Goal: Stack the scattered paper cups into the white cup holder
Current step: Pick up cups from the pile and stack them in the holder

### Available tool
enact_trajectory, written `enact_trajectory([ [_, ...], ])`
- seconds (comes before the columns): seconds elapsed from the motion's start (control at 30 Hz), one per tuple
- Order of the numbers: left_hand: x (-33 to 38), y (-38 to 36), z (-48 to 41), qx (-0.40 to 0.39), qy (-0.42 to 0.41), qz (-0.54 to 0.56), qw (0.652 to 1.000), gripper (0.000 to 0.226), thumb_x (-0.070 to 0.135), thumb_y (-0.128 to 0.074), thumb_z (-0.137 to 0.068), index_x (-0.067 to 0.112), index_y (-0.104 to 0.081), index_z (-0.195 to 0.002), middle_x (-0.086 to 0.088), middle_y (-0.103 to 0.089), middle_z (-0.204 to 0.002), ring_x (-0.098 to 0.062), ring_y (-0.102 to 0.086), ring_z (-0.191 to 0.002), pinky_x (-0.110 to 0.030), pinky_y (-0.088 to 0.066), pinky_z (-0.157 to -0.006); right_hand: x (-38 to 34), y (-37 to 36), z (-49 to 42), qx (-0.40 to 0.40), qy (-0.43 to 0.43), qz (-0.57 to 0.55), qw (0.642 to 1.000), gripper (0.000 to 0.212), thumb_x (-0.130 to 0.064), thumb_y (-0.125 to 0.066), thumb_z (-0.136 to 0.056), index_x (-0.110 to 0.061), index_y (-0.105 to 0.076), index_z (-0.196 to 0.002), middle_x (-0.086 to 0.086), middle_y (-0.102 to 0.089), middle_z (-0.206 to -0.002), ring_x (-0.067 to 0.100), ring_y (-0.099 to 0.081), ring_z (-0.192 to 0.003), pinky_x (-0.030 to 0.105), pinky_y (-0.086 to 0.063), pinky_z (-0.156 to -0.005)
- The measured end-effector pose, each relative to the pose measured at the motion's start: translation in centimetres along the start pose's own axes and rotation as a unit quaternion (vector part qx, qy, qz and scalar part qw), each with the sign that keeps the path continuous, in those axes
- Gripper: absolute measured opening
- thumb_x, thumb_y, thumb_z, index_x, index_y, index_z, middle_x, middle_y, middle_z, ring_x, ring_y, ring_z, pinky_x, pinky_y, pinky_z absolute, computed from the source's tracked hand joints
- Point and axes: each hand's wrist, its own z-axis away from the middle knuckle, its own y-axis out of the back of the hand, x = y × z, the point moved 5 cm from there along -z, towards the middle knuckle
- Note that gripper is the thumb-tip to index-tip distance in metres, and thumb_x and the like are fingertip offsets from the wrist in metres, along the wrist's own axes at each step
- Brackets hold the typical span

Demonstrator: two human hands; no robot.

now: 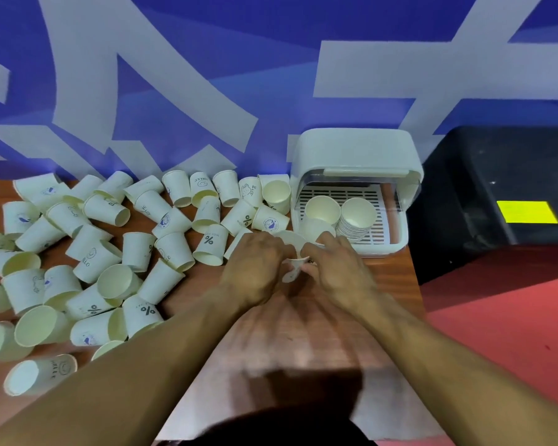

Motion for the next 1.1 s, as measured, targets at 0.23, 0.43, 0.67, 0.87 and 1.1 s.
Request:
enact_trajectory([
  [0.23,1.8,2.5,-2.3,0.077,-0.007,0.001,0.997,0.013,0.034,-0.056,-0.089,0.027,-0.065,-0.095,0.005,-0.066,-0.081,-0.021,-0.056,-0.077,-0.035,-0.039,-0.078,2.2,5.4,1.1,0.14,-0.04,0.004,0.989,0.058,-0.009,-0.052,-0.088,-0.027,-0.035,-0.14,0.0,-0.056,-0.112,0.026,-0.051,-0.099,0.042,-0.049,-0.074],
  [0.43,3.1,4.0,-5.3,0.139,-0.002,-0.026,0.99,0.009,0.028,-0.059,-0.087,0.02,-0.063,-0.084,0.002,-0.062,-0.074,-0.025,-0.054,-0.073,-0.032,-0.038,-0.08,5.6,8.8,1.2,0.247,-0.071,0.086,0.963,0.023,-0.006,-0.068,-0.078,-0.015,-0.064,-0.099,0.003,-0.064,-0.081,0.029,-0.05,-0.083,0.035,-0.04,-0.059],
  [0.67,4.1,3.4,-8.4,0.125,0.0,-0.053,0.991,0.011,0.025,-0.056,-0.088,0.017,-0.063,-0.087,-0.002,-0.06,-0.075,-0.027,-0.055,-0.072,-0.038,-0.045,-0.071,7.4,9.2,0.9,0.319,-0.041,0.109,0.94,0.007,-0.012,-0.068,-0.08,-0.016,-0.064,-0.084,-0.003,-0.059,-0.069,0.025,-0.047,-0.085,0.037,-0.029,-0.072],
  [0.87,3.8,1.9,-9.9,0.091,-0.013,-0.08,0.993,0.019,0.027,-0.05,-0.086,0.016,-0.065,-0.088,-0.004,-0.062,-0.075,-0.03,-0.056,-0.07,-0.038,-0.045,-0.07,7.9,8.0,-1.1,0.312,-0.018,0.11,0.943,0.006,-0.013,-0.068,-0.08,-0.018,-0.065,-0.083,-0.002,-0.061,-0.07,0.026,-0.052,-0.079,0.035,-0.026,-0.071],
  [1.1,3.3,0.3,-11.3,0.068,-0.026,-0.097,0.993,0.023,0.025,-0.041,-0.09,0.017,-0.059,-0.077,-0.004,-0.056,-0.064,-0.03,-0.05,-0.06,-0.036,-0.038,-0.065,9.1,4.6,-3.4,0.226,-0.026,0.116,0.967,0.01,-0.012,-0.069,-0.077,-0.02,-0.064,-0.081,-0.003,-0.056,-0.064,0.024,-0.052,-0.069,0.041,-0.036,-0.073],
])
